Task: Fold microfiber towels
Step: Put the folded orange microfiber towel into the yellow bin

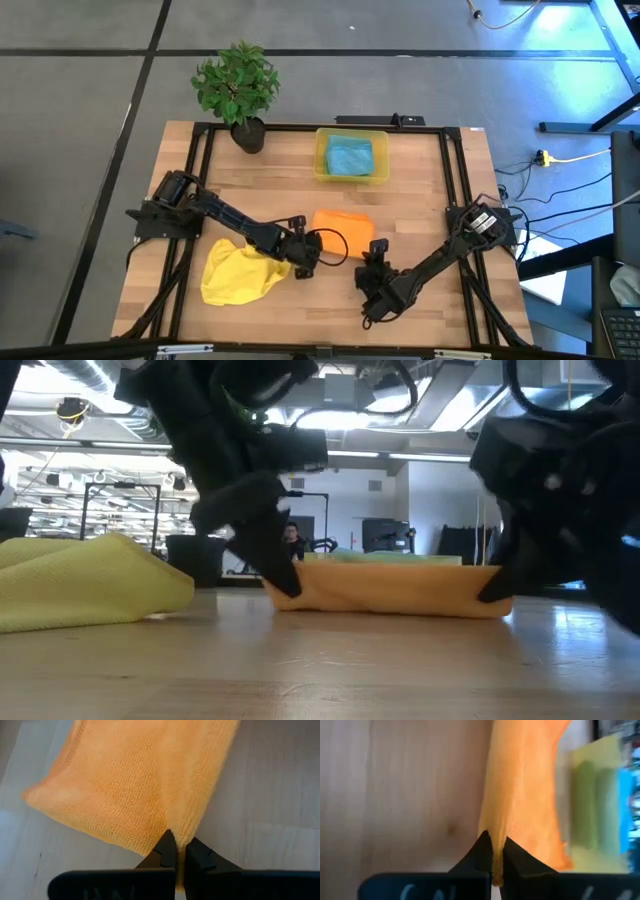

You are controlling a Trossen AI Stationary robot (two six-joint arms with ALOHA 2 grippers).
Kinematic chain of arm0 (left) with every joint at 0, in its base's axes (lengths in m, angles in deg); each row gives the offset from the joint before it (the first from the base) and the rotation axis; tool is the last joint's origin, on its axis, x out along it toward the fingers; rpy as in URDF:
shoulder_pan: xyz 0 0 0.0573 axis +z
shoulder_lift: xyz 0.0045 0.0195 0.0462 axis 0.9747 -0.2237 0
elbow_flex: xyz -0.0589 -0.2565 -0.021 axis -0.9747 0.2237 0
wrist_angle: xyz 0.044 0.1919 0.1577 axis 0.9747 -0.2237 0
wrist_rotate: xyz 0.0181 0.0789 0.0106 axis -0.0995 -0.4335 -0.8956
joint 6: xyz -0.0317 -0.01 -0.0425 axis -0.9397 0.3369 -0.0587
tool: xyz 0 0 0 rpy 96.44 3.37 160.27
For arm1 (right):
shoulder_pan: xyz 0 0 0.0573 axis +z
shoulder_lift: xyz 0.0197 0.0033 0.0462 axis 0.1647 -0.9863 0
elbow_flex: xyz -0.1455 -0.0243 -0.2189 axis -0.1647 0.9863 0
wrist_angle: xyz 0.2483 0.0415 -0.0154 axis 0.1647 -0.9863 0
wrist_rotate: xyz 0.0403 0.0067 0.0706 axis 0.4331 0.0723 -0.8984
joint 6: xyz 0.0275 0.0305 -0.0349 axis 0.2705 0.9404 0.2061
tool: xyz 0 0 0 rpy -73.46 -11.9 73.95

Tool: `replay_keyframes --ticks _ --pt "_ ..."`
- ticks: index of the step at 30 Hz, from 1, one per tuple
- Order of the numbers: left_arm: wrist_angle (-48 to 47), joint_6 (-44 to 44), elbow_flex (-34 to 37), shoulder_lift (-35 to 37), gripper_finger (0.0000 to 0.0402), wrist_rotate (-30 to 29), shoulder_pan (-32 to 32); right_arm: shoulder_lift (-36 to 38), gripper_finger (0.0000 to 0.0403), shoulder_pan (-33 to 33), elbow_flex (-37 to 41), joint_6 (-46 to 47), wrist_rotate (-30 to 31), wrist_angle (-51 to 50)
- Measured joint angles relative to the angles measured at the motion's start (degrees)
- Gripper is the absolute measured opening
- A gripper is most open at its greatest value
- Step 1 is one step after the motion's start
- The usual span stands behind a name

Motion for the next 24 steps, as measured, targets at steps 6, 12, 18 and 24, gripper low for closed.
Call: replay_keyframes --ticks 6,12,18,24 --pt "-3.99 1.97 -1.56 3.6 0.0 -0.11 -0.72 6.21 0.0006 0.86 -0.01 1.22 0.47 -1.94" --pt "-10.09 7.84 -6.49 8.21 0.0 -7.03 -0.9 14.96 0.0006 0.55 0.02 0.84 3.72 -6.83" --pt "-17.65 14.95 -12.94 10.36 0.0 -13.26 3.13 23.08 0.0006 -3.45 0.0 1.2 8.33 -15.2" --pt "-20.12 24.06 -18.81 10.45 0.0 -14.28 10.85 30.91 0.0006 -11.83 0.1 -4.74 10.5 -17.73"
